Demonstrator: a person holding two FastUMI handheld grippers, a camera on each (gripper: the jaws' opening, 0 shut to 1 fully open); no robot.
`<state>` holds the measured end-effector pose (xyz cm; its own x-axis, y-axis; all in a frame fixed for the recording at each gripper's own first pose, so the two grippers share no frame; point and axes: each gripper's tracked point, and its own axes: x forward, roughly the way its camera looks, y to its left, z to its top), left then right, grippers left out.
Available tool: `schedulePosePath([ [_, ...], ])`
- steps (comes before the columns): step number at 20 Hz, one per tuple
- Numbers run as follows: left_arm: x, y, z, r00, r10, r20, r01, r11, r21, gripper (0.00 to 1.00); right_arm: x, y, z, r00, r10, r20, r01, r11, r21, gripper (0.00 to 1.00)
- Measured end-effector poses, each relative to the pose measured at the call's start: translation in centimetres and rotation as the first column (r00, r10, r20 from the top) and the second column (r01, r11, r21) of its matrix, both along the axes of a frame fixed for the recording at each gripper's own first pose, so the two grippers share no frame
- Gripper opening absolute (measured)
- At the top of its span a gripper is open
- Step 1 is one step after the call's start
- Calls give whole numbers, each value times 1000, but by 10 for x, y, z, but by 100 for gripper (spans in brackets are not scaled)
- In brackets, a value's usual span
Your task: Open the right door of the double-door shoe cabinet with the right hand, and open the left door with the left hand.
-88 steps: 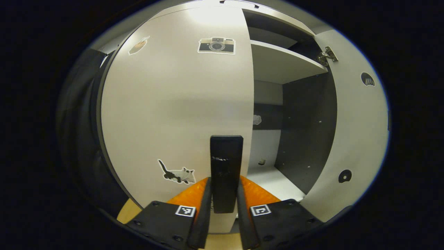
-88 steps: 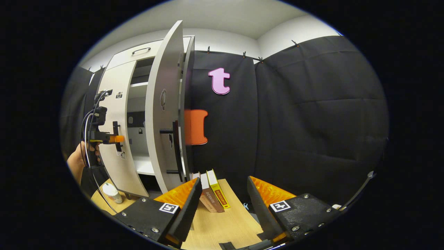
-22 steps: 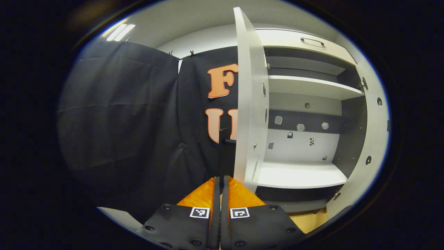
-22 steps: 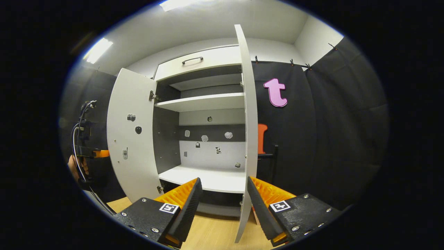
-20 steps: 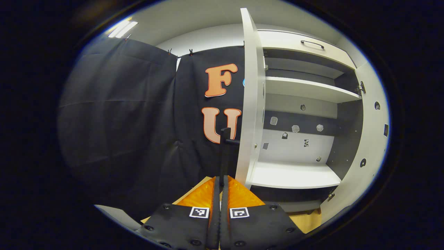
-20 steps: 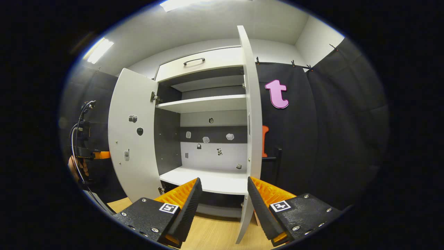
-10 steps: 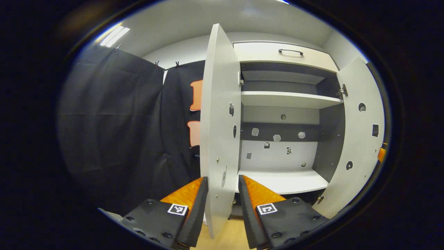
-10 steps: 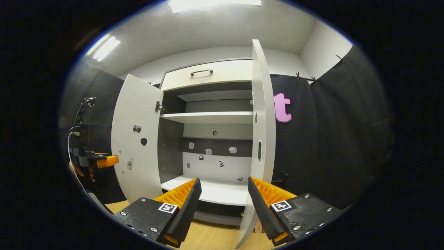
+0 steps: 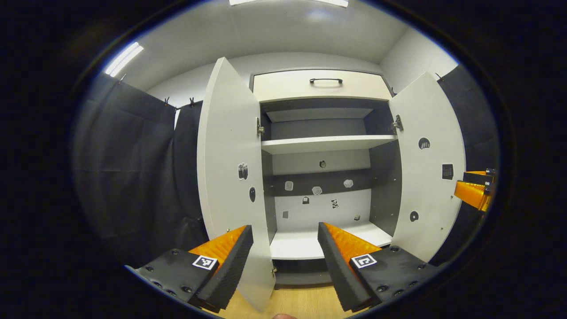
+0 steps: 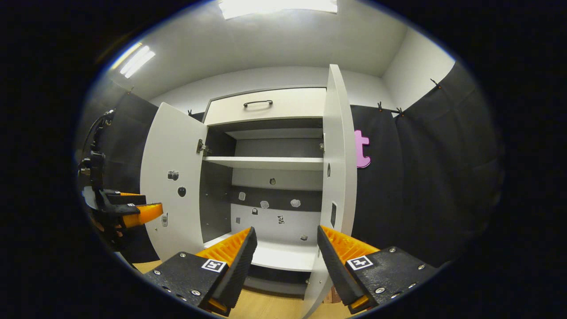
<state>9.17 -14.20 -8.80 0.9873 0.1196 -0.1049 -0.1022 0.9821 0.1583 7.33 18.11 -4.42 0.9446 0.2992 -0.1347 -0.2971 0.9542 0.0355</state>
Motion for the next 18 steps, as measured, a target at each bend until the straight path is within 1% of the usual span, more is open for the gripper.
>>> schedulePosePath([
  [2, -2, 4, 12, 1000, 7, 26, -8, 999, 42, 94, 2, 1, 7, 1000, -2, 16, 3, 1000, -13, 84],
  [4, -3, 4, 25, 999, 1, 49, -3, 999, 47, 96, 4, 3, 13, 999, -9, 31, 10, 1000, -28, 86],
  [5, -4, 4, 31, 998, -5, 58, 3, 999, 39, 96, 5, 4, 16, 999, -13, 38, 14, 999, -32, 86],
  [6, -5, 4, 35, 998, -14, 67, 12, 1000, 28, 99, 7, 5, 19, 999, -15, 44, 17, 999, -34, 86],
  [8, -3, 4, 44, 996, -28, 86, 27, 1000, 13, 99, 9, 5, 24, 998, -24, 53, 25, 999, -27, 88],
  [9, -4, 8, 47, 996, -21, 87, 21, 1000, 10, 98, 10, 5, 26, 998, -28, 54, 29, 999, -20, 88],
  [11, -3, 12, 49, 996, -13, 89, 14, 1000, -9, 99, 14, 5, 30, 998, -31, 52, 31, 999, -10, 92],
  [12, -3, 11, 51, 996, -13, 93, 15, 1000, -21, 99, 14, 4, 32, 998, -33, 54, 34, 999, -9, 93],
  [13, -2, 12, 52, 995, -11, 98, 14, 999, -30, 96, 14, 4, 33, 998, -35, 58, 35, 999, -8, 93],
  [15, -1, 16, 55, 993, 1, 114, 4, 999, -40, 95, 16, 6, 32, 998, -32, 56, 33, 999, -11, 93],
  [18, 2, 14, 57, 992, -7, 125, 15, 998, -64, 99, 16, 6, 28, 998, -33, 48, 34, 999, -27, 93],
])
